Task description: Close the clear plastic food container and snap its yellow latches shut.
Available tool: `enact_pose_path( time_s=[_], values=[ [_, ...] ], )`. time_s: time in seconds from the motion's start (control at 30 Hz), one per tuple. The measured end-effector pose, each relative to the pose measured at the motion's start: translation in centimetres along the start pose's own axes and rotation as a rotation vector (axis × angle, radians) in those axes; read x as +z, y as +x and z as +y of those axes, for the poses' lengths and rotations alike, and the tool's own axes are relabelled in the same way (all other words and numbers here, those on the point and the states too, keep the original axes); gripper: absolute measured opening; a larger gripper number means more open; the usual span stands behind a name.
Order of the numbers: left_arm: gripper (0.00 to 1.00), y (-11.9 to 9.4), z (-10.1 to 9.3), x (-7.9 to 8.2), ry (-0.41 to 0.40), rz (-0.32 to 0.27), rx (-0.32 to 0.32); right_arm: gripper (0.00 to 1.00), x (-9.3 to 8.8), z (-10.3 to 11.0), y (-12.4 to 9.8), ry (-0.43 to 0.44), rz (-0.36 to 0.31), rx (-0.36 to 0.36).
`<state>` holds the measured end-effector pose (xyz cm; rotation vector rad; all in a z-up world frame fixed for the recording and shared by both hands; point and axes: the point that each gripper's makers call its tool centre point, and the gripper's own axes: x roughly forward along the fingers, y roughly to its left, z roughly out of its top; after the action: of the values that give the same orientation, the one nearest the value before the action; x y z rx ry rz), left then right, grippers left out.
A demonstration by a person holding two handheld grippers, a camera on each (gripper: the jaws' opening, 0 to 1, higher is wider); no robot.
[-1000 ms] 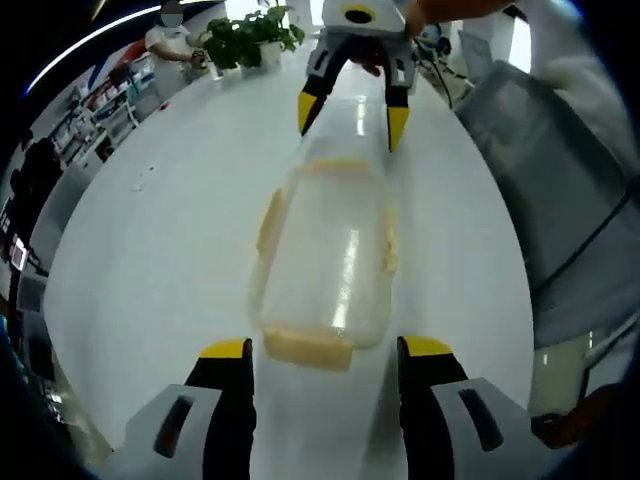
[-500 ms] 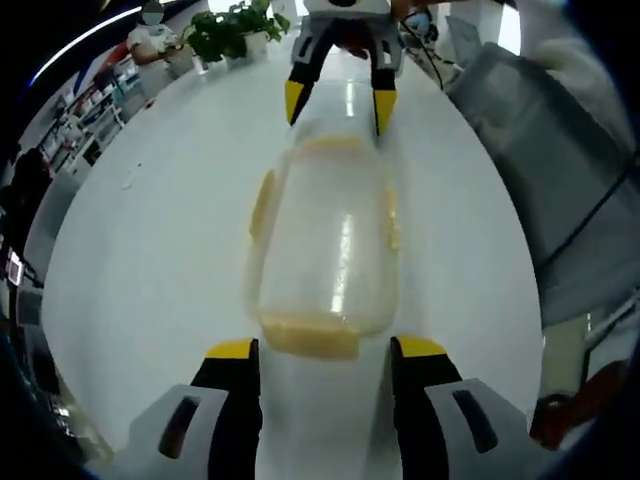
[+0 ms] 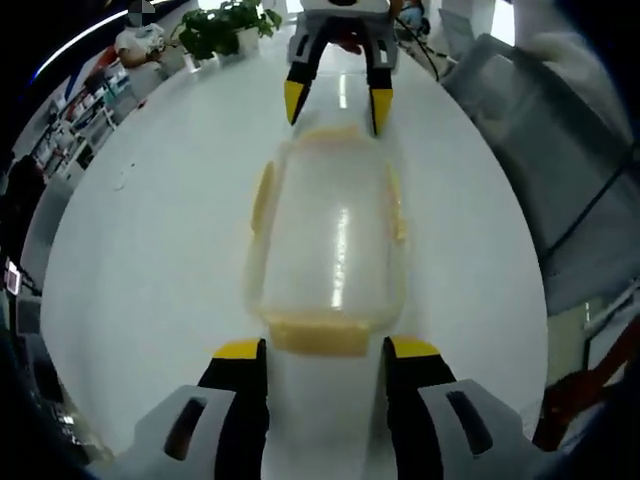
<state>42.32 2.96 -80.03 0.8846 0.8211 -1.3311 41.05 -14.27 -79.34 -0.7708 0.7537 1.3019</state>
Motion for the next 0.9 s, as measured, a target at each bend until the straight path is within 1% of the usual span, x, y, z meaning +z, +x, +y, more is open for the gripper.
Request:
enact_pose_path(
  time_s=[0.13, 0.27, 0.5, 0.63, 0.67, 0.9],
  values=[
    [0.45, 0.2, -0.2, 0.2, 0.014, 0.0, -0.009, 0.48, -0.2, 0.1, 0.3, -0.018, 0.01, 0.012],
    [0.45, 0.3, -0.2, 0.4, 0.008, -0.004, -0.021, 0.48, -0.2, 0.4, 0.4, -0.025, 0.019, 0.027],
    [0.44, 0.4, -0.1, 0.4, 0.011, -0.002, -0.044, 0.46, -0.3, 0.2, 0.8, -0.045, 0.035, 0.035],
    [0.4, 0.5, -0.6, 0.5, 0.02, 0.0, -0.076, 0.44, -0.3, 0.2, 1.0, -0.055, 0.05, 0.047],
    [0.4, 0.5, -0.5, 0.5, 0.03, -0.002, -0.076, 0.43, -0.4, 0.3, 1.1, -0.057, 0.057, 0.049],
    [0.39, 0.5, -0.5, 0.6, 0.033, 0.009, -0.08, 0.42, -0.3, 0.3, 1.2, -0.058, 0.063, 0.085]
  ],
)
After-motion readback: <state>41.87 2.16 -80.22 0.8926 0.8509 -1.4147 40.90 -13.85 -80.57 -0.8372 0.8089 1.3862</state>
